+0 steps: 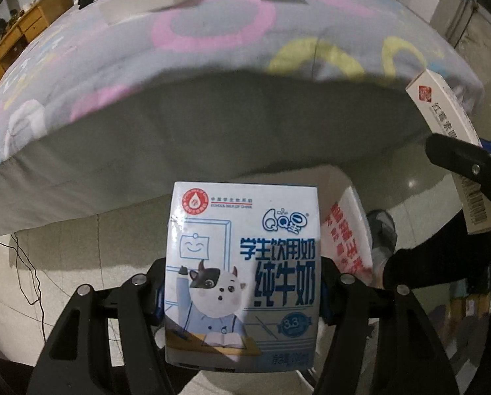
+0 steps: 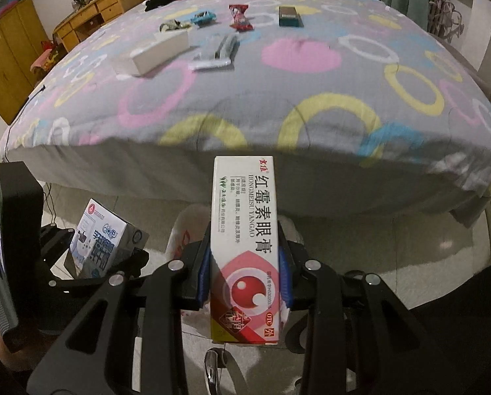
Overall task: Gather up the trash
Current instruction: 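Carry the carton and ointment box down over the white trash bag with both tools, then open both tools to drop the carton and box into the bag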
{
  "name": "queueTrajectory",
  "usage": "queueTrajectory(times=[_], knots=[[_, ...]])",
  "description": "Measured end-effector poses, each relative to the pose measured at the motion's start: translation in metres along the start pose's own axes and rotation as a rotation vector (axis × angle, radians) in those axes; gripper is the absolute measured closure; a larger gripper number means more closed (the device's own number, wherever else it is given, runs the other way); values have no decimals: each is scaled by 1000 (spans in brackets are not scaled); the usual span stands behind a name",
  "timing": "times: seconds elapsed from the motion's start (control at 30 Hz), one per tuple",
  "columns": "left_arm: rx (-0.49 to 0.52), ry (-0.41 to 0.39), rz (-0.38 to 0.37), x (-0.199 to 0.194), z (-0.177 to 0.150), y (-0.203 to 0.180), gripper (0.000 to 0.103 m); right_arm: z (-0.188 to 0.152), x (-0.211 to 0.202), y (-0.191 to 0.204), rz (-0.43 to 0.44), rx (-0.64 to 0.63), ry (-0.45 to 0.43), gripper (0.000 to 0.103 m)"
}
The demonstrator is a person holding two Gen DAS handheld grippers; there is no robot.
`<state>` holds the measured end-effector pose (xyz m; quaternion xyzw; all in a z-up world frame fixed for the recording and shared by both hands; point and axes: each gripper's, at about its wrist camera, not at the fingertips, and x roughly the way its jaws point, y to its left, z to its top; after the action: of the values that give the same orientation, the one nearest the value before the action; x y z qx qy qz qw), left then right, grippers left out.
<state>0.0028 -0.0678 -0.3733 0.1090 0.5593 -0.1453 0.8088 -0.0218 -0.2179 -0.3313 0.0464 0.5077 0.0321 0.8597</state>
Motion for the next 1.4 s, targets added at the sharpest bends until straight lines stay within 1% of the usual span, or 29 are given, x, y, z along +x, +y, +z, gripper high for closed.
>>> queueTrajectory(times=[0.1, 0.2, 0.37, 0.47, 0.63, 0.77, 0.93, 1.17, 1.27, 1.3, 1.33, 1.37, 1.4], knots=[[7, 8, 4, 6, 0, -2, 40, -5, 9, -1, -1, 1, 12, 71], [6, 26, 6, 17, -2, -3, 40, -9, 24, -3, 3, 16, 43, 71], [13, 62, -16, 39, -1, -5, 40, -13, 45, 0, -5, 17, 88, 71], [40, 74, -23, 48, -3, -10, 40, -15, 57, 0, -14, 18, 112, 71], [73, 117, -38, 68, -9, -18, 40, -16, 78, -4, -22, 26, 166, 71], [69, 160, -59, 84, -10, -22, 40, -16, 97, -10, -17, 48, 221, 71], [70, 194, -56, 106, -11, -23, 40, -15, 118, -13, -11, 60, 266, 71], [59, 230, -70, 132, -16, -19, 39, -18, 147, -12, 5, 59, 315, 71], [70, 236, -73, 139, -17, -20, 38, -22, 158, -11, 4, 60, 344, 70], [74, 240, -76, 142, -19, -22, 36, -24, 159, -9, 4, 58, 351, 70], [79, 246, -75, 144, -19, -22, 31, -24, 163, -9, -1, 57, 366, 67], [81, 247, -77, 144, -19, -22, 29, -25, 165, -9, -3, 57, 371, 61], [86, 247, -82, 145, -20, -23, 26, -25, 166, -10, -3, 62, 373, 46]])
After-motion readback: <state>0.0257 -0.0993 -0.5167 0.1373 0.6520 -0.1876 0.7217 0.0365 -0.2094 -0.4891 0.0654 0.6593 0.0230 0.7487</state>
